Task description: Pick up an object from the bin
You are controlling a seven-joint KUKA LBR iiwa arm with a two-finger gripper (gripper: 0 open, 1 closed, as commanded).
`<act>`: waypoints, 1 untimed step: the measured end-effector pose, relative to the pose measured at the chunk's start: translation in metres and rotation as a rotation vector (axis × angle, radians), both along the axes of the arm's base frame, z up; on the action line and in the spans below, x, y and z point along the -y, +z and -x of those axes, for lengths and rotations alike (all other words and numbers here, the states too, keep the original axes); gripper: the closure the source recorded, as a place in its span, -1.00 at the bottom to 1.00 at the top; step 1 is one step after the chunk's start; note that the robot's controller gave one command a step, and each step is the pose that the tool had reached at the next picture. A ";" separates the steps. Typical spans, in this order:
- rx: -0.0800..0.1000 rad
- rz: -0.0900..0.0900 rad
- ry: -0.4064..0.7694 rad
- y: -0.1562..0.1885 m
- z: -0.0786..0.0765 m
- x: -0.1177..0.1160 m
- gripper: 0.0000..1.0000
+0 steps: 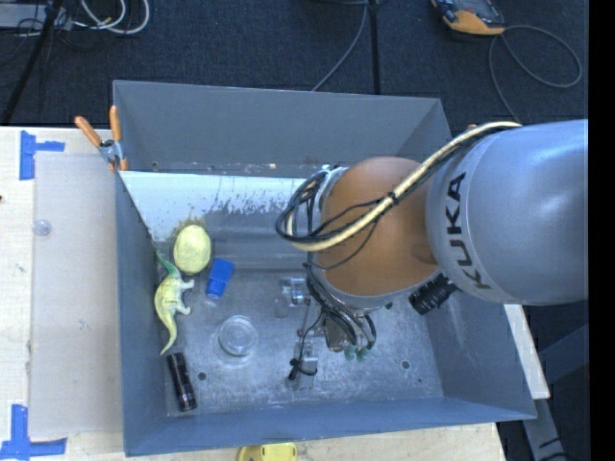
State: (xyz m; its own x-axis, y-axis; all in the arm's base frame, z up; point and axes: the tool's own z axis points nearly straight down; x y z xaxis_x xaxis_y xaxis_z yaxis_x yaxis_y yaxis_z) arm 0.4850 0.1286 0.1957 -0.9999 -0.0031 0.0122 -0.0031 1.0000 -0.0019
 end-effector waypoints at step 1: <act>0.009 -0.001 -0.005 0.004 -0.002 0.001 -1.00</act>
Offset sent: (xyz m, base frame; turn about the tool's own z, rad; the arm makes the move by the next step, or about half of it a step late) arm 0.0393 0.0534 -0.1257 -0.5031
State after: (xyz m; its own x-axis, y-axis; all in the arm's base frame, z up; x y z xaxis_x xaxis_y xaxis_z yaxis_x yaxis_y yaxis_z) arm 0.4869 0.1278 0.2000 -1.0000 0.0018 0.0035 0.0018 1.0000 -0.0006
